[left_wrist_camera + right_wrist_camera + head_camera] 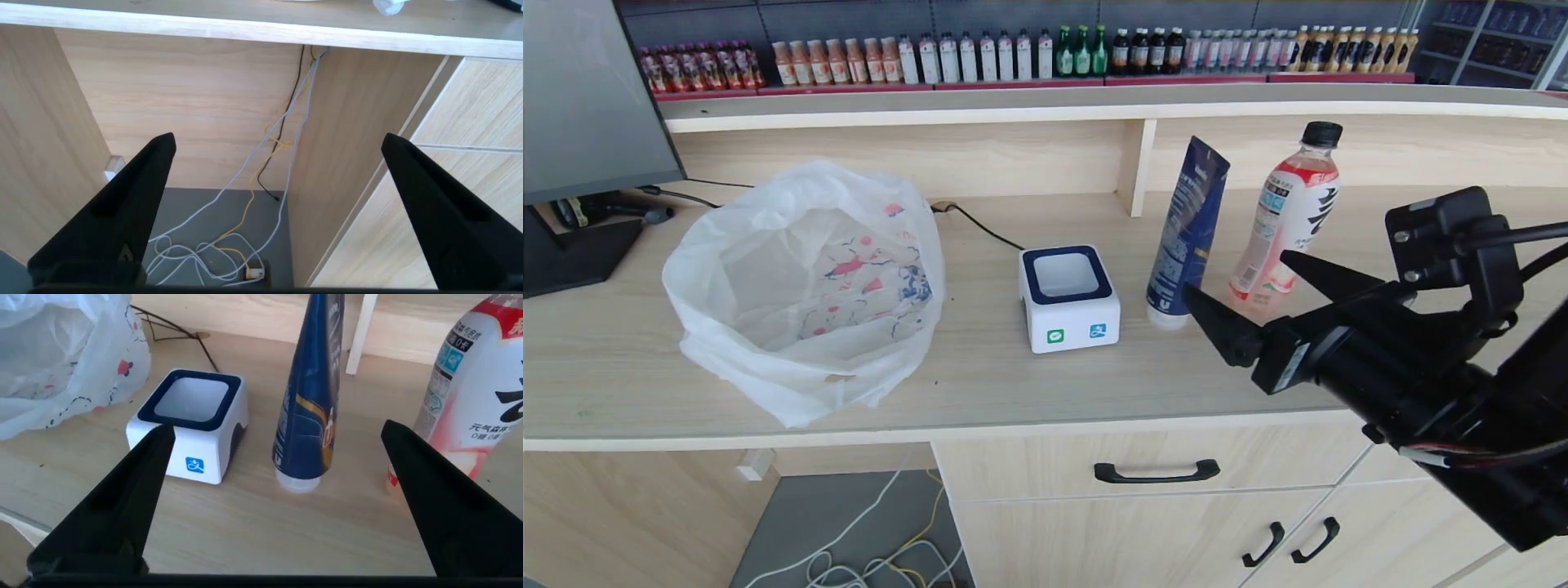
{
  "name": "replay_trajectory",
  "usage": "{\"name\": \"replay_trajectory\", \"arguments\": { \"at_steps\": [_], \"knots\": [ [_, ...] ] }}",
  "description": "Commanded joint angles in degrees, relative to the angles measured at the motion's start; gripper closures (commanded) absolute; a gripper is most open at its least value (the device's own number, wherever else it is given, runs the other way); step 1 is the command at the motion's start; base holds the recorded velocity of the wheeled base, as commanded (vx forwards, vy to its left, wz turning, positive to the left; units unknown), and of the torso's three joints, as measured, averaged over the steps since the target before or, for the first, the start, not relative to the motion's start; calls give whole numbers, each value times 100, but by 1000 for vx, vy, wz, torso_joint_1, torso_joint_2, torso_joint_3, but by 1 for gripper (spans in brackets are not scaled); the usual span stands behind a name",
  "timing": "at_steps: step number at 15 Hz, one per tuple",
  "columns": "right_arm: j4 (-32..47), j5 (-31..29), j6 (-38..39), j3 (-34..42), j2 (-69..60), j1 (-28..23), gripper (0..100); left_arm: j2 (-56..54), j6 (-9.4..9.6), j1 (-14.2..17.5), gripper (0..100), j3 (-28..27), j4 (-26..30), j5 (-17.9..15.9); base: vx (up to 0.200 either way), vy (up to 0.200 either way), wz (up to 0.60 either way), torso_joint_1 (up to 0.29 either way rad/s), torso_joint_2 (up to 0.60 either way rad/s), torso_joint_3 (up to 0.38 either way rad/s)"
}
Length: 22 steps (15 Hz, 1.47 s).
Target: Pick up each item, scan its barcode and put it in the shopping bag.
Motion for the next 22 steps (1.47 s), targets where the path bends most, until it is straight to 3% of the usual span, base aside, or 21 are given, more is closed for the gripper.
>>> {"name": "replay_trajectory", "arguments": {
  "at_steps": [1,13,16,22],
  "knots": [
    [-294,-60,-12,-267,767,76,0,-2,-1,0,0,0,0,0,0,0,0,0,0,0],
    [-461,-500,14,-1225,1417,111,0,-2,-1,0,0,0,0,0,0,0,0,0,0,0],
    [-883,-1150,120,-1893,1962,102,0,-2,-1,0,0,0,0,0,0,0,0,0,0,0],
    [-901,-1273,146,-1928,2059,32,0,-2,-1,0,0,0,0,0,0,0,0,0,0,0]
  ]
}}
